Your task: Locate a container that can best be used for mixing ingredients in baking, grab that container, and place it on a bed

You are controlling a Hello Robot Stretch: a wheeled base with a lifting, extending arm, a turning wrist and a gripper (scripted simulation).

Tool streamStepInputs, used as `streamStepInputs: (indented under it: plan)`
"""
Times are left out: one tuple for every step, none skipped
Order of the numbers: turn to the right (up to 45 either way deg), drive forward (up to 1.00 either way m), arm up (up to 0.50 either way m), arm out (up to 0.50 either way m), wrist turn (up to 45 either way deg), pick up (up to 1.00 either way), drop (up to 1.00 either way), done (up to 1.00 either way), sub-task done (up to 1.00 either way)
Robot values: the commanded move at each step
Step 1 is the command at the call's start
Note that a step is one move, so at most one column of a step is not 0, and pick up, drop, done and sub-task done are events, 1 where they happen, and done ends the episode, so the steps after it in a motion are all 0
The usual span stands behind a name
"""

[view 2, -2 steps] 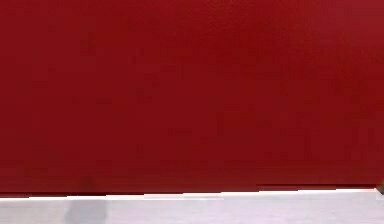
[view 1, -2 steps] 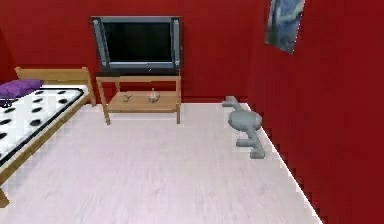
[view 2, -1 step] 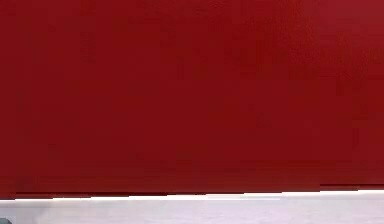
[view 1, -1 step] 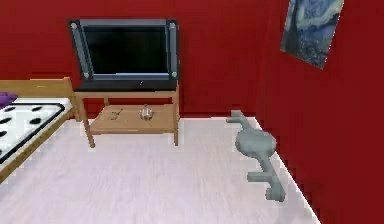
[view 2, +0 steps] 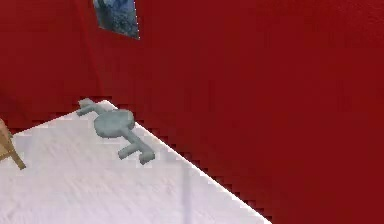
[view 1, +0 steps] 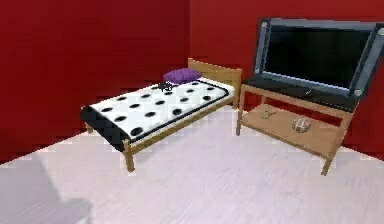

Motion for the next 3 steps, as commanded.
streamStepInputs:
  plan:
    - [-27.0,0.00,0.00,0.00,0.0,0.00,0.00,0.00,0.00]
    - [0.0,1.00,0.00,0.00,0.0,0.00,0.00,0.00,0.00]
    - [-21.0,0.00,0.00,0.00,0.0,0.00,0.00,0.00,0.00]
